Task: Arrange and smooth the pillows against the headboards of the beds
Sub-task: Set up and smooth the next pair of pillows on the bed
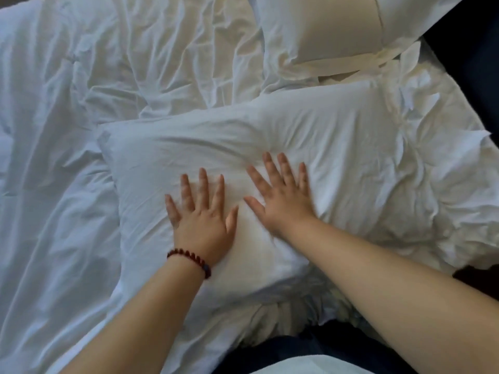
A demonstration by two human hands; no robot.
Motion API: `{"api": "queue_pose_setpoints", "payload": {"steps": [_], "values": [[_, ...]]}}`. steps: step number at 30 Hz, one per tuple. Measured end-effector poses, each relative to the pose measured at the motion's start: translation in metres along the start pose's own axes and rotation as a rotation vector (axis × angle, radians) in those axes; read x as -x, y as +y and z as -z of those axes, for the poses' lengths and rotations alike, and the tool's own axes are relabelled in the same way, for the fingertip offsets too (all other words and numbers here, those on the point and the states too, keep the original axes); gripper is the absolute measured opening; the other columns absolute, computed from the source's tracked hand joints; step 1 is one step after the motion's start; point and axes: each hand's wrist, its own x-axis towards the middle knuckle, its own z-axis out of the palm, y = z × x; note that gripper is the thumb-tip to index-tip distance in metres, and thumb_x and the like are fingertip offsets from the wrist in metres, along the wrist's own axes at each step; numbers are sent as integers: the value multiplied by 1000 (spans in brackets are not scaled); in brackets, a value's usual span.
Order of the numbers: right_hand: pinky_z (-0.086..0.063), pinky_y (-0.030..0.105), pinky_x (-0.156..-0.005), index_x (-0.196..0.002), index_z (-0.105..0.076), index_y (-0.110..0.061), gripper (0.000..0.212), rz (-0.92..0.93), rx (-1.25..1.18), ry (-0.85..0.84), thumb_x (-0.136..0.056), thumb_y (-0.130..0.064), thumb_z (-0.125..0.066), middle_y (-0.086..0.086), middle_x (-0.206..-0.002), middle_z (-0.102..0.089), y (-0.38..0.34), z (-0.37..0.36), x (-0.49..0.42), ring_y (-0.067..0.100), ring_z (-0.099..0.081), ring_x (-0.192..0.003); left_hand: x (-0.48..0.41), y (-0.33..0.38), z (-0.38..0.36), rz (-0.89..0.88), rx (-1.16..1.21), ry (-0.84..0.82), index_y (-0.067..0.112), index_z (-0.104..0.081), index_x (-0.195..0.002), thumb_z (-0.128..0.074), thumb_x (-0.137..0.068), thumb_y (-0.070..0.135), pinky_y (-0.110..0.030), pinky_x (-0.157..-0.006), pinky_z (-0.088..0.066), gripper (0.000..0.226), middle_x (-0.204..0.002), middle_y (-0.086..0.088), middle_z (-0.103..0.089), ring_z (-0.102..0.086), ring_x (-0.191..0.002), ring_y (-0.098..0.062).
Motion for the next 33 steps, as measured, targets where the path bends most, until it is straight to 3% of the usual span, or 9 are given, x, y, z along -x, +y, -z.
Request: {"api": "queue_pose_setpoints", "payload": {"steps": [6, 11, 14, 16, 21, 25, 28, 31, 33], "values": [[20, 57, -112, -150, 9, -46, 63, -38, -108, 25, -95, -62, -16, -6, -159, 27, -31, 5, 7, 25, 28, -145, -2, -8, -44, 6, -12, -13, 36, 27, -146, -1, -93, 58, -59, -108, 24, 65, -153, 0, 38, 41, -136, -27], [19, 53, -113, -150, 11, -48, 57, -63, -2, -24, -98, -57, -13, -9, -160, 24, -35, -27, 38, 20, 25, -146, -4, -13, -30, -71, 34, -113, 37, 20, -149, -13, -98, 52, -56, -112, 18, 62, -153, 5, 37, 38, -139, -21], [22, 58, -110, -148, 15, -46, 58, -138, -115, 7, -98, -58, -11, -8, -156, 33, -53, -18, 45, 25, 30, -144, 33, -31, -19, -18, 107, 32, 38, 20, -148, -9, -98, 54, -49, -112, 24, 60, -155, 5, 34, 35, -140, -21], [22, 59, -110, -147, 18, -45, 62, -90, -111, 47, -96, -62, -11, -8, -151, 40, -69, -27, 69, 25, 33, -142, 67, -41, -37, 30, 48, 33, 36, 24, -147, -3, -96, 57, -49, -111, 25, 62, -152, 2, 39, 42, -136, -23], [18, 60, -110, -149, 17, -45, 66, -91, -29, -97, -95, -65, -14, -10, -154, 36, -69, -56, 73, 22, 34, -142, 58, -41, -68, 52, 29, -103, 32, 23, -149, -7, -95, 60, -53, -111, 24, 68, -151, 0, 41, 44, -134, -27], [15, 55, -115, -152, 3, -43, 65, -108, -151, -24, -96, -60, -24, -5, -161, 23, -68, -36, 73, 24, 23, -147, 56, -41, -56, 17, 9, -74, 32, 23, -149, -7, -93, 63, -55, -111, 23, 70, -154, 0, 36, 41, -136, -29], [5, 51, -119, -154, -8, -37, 70, -303, -373, 172, -93, -58, -35, 6, -163, 9, -55, -38, 104, 29, 11, -149, 67, -33, -48, -127, -32, -18, 34, 20, -149, -6, -94, 63, -56, -113, 18, 68, -155, 3, 33, 35, -140, -26], [-4, 54, -116, -155, -2, -30, 86, -668, -612, 233, -90, -57, -51, 10, -163, 10, -31, -41, 120, 29, 9, -149, 50, -13, -37, -259, -38, 39, 33, 14, -151, -8, -94, 61, -53, -116, 12, 67, -158, 4, 26, 29, -143, -24], [-7, 47, -117, -155, 2, -22, 99, -909, -857, 257, -86, -54, -61, 16, -162, 9, -14, -39, 121, 30, 5, -149, 22, 3, -27, -298, -17, 69, 33, 12, -152, -11, -95, 60, -53, -116, 12, 67, -159, 2, 24, 27, -144, -24]]}}
